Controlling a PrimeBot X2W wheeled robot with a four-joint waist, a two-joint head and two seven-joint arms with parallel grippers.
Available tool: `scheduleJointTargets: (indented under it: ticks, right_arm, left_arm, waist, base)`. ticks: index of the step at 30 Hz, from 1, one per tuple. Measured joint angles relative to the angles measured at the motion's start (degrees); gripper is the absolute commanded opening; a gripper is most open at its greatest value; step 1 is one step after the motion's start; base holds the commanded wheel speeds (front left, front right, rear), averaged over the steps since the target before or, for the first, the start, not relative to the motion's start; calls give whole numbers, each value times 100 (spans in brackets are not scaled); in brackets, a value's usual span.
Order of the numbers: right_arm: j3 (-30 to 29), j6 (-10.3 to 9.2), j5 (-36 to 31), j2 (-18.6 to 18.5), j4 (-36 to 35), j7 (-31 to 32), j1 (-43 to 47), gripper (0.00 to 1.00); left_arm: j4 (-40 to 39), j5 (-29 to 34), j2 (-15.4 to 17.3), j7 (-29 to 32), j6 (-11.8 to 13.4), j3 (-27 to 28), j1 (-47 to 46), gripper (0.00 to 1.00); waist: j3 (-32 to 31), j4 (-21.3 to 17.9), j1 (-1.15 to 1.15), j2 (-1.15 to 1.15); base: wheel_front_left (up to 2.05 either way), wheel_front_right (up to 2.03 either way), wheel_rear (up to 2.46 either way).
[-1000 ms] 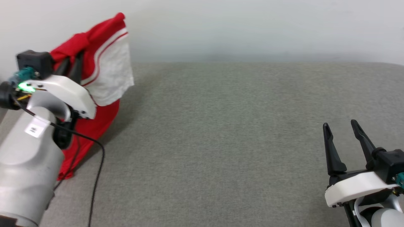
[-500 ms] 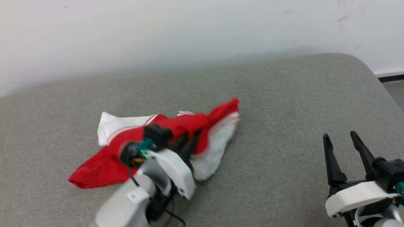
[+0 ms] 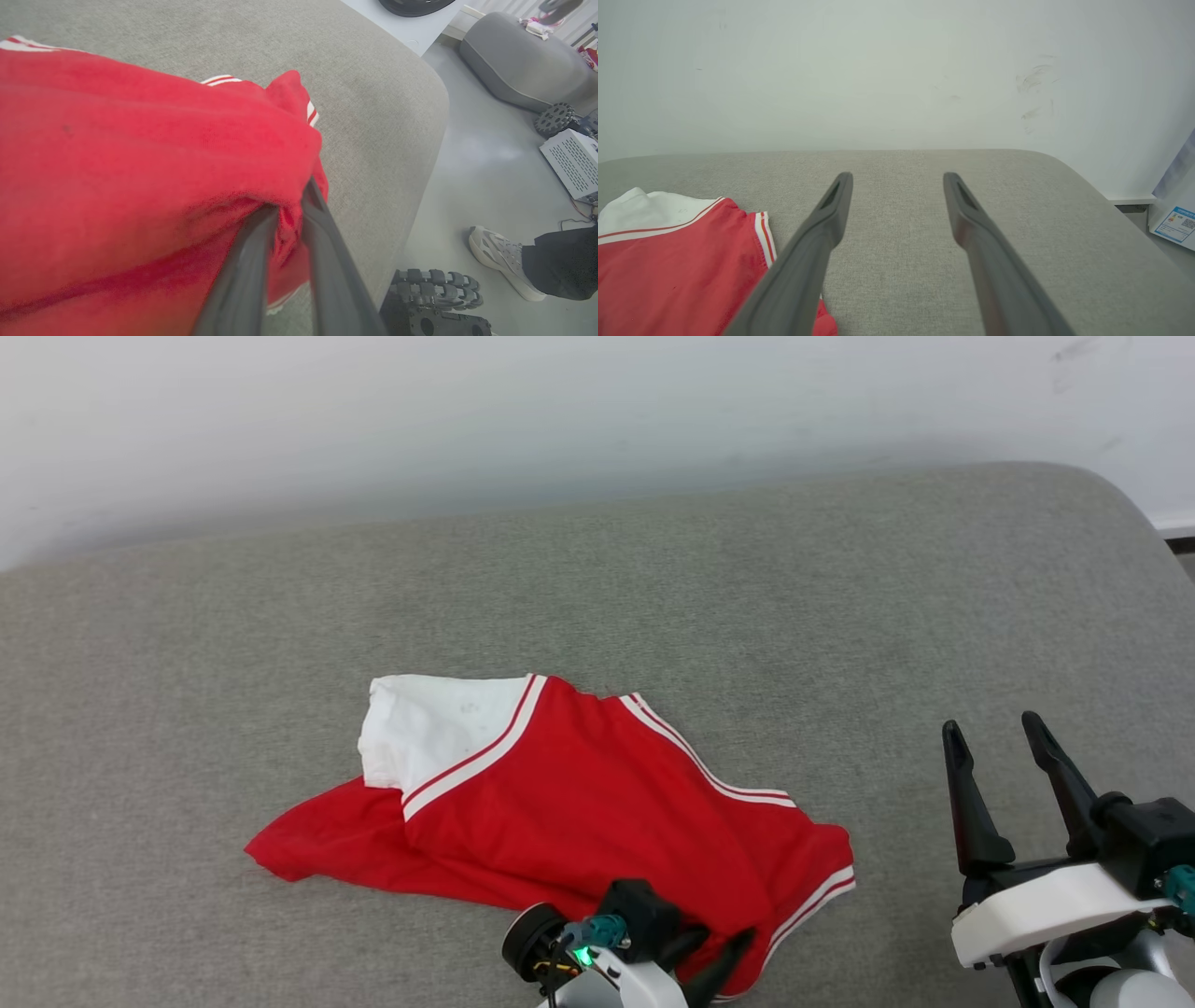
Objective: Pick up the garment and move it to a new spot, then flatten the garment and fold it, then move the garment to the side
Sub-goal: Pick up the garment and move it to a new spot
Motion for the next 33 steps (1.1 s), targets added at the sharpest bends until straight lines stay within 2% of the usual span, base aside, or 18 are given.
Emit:
scheduleJointTargets:
  ticks: [1, 8, 11, 19, 27, 33]
  right_arm:
    - [-1, 1, -1, 0, 19, -1, -5, 100]
    - [-40, 0, -14, -1, 162, -8, 8, 100]
    - [-27, 0, 1, 0, 230, -5, 69, 100]
    - [-42, 1, 52, 0, 278, 11, 220, 100]
    - [-75, 0, 147, -1, 305, 48, 418, 100]
    - [-93, 0, 204, -1, 280, 73, 572, 100]
  left_arm:
    - [-1, 40, -10, -66, -4, -43, -1, 100]
    - [-135, 207, -36, -616, -8, -42, -41, 100]
    - [-298, 215, -1, -792, 74, 120, -43, 100]
    - [-801, 230, 313, -989, 578, 746, 26, 100]
    - [-1068, 213, 691, -1038, 1118, 1560, 375, 100]
    - [-1281, 275, 929, -1046, 1360, 2269, 764, 100]
  waist:
    - [-3, 35, 0, 0]
    - [-234, 284, 0, 0]
    - [-397, 393, 0, 0]
    - [-714, 681, 0, 0]
    - [-852, 801, 0, 0]
    - [-945, 834, 0, 0]
  base:
    - [0, 0, 0]
    - [0, 0, 0]
    - [0, 0, 0]
    - [0, 0, 0]
    - [0, 0, 0]
    - [0, 0, 0]
